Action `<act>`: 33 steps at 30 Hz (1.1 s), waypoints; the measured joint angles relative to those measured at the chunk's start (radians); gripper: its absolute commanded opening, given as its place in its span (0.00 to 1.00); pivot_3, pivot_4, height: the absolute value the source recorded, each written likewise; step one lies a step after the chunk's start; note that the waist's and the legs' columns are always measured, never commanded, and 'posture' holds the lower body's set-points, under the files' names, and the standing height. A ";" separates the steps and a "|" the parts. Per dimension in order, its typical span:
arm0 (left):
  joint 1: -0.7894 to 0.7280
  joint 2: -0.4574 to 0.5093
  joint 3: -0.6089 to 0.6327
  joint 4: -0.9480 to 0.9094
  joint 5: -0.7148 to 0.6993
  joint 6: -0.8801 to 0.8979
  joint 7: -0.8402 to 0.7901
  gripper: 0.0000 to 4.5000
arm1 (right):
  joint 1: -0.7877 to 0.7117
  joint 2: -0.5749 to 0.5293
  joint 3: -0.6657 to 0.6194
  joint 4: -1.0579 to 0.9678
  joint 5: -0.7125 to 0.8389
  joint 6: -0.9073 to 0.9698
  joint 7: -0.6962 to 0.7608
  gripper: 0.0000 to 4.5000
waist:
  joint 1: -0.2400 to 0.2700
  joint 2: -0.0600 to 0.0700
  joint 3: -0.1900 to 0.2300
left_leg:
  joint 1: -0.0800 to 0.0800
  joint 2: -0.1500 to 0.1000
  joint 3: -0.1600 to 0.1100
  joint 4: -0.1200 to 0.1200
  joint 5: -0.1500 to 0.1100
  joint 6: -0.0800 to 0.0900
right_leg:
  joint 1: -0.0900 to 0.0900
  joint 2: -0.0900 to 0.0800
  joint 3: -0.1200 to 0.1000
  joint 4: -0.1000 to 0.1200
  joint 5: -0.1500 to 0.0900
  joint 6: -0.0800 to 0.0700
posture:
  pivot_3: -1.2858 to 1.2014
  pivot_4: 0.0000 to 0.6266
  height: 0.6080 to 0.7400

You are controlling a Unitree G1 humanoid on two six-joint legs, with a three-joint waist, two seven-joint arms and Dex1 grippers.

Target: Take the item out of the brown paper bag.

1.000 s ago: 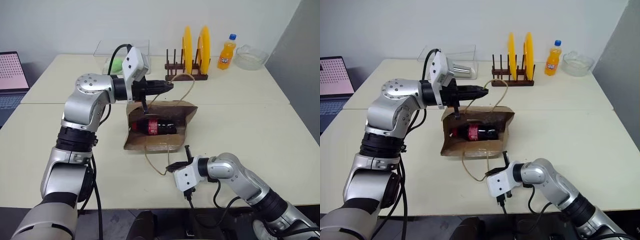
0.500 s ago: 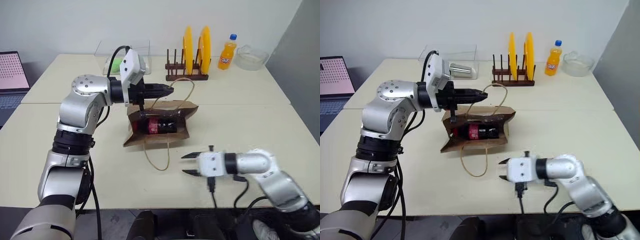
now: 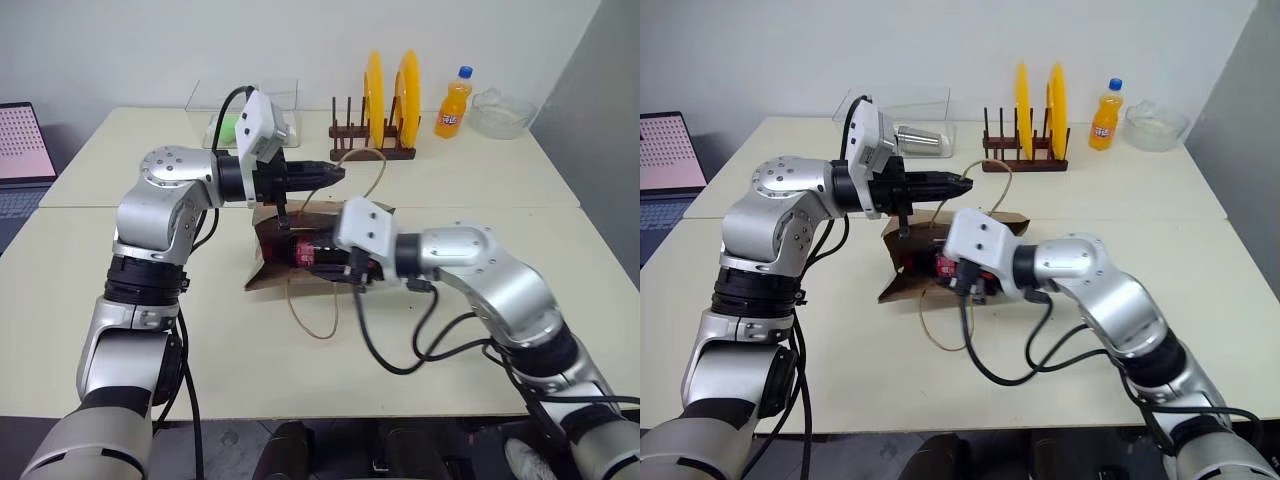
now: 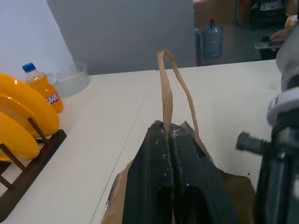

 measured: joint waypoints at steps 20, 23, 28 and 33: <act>0.000 -0.003 0.018 0.005 0.000 -0.001 0.002 0.00 | -0.094 0.064 0.247 0.369 -0.436 -0.240 -0.042 0.85 | -0.010 0.000 0.000 | 0.000 0.000 0.000 0.000 0.000 0.000 | 0.000 0.000 0.000 0.001 0.000 0.000 | 0.52 0.24 1.00; 0.000 -0.003 0.018 0.004 0.000 -0.001 0.001 0.00 | -0.097 0.067 0.271 0.407 -0.481 -0.268 -0.024 0.85 | -0.010 0.000 0.000 | 0.000 0.000 0.000 0.000 0.000 0.000 | 0.000 0.000 0.000 0.001 0.000 0.000 | 0.52 0.24 1.00; 0.000 -0.004 0.019 0.003 0.000 -0.002 0.001 0.00 | -0.114 0.070 0.304 0.485 -0.548 -0.318 0.013 0.85 | -0.011 0.000 0.000 | 0.001 0.000 0.000 0.000 0.000 0.000 | 0.000 0.000 0.000 0.001 0.000 0.000 | 0.52 0.24 1.00; 0.000 -0.006 0.019 0.002 0.000 -0.003 0.002 0.00 | -0.128 0.098 0.303 0.587 -0.608 -0.380 0.018 0.85 | -0.011 0.000 0.000 | 0.001 0.000 0.000 0.000 0.000 0.000 | 0.000 0.000 0.000 0.001 0.000 0.000 | 0.52 0.24 1.00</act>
